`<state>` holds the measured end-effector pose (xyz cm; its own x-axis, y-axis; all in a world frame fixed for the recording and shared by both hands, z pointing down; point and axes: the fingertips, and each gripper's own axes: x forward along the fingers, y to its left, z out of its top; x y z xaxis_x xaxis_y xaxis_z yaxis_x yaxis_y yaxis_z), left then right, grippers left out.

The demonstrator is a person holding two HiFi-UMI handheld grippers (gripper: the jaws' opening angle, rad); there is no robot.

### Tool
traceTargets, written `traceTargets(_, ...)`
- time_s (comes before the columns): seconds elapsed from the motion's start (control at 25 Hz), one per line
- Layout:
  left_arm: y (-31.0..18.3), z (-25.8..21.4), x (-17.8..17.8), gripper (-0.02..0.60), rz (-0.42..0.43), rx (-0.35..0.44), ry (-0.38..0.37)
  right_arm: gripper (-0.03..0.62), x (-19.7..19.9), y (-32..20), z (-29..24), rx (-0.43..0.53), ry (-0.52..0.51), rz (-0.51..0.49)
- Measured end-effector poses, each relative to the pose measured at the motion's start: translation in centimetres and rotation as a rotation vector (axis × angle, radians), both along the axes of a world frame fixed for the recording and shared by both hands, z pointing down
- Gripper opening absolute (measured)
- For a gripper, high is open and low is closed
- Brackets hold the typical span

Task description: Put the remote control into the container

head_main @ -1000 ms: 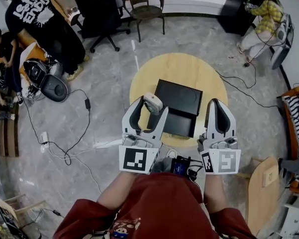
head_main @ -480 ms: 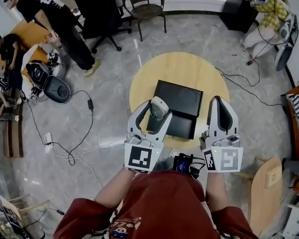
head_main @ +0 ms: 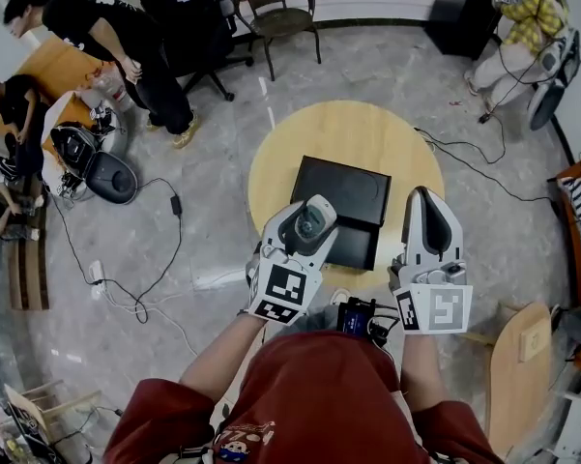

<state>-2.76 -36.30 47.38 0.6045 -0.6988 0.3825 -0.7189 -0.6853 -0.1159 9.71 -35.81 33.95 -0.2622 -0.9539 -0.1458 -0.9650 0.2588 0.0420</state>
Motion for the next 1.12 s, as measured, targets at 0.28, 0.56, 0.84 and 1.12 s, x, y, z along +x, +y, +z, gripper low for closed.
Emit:
traceTargets(0.28,0.2,3.9,1.3,0.264,0.079,-0.119,-0.12,0.024,0.7,0.3,0.1,-0.006,0.0,0.008)
traceTargets(0.56,0.7,8.1,1.9,0.264,0.143,-0.195,-0.249,0.024,0.9,0.3,0.4,-0.011,0.004,0.011)
traceTargets(0.84,0.8,11.2,2.3,0.264,0.175,-0.243,-0.324,0.024,1.0,0.5,0.6,-0.013,0.004,0.01)
traceTargets(1.12,1.4,14.6,2.4,0.264,0.217,-0.294,-0.427,0.025,1.2,1.4,0.6,-0.012,0.003,0.016)
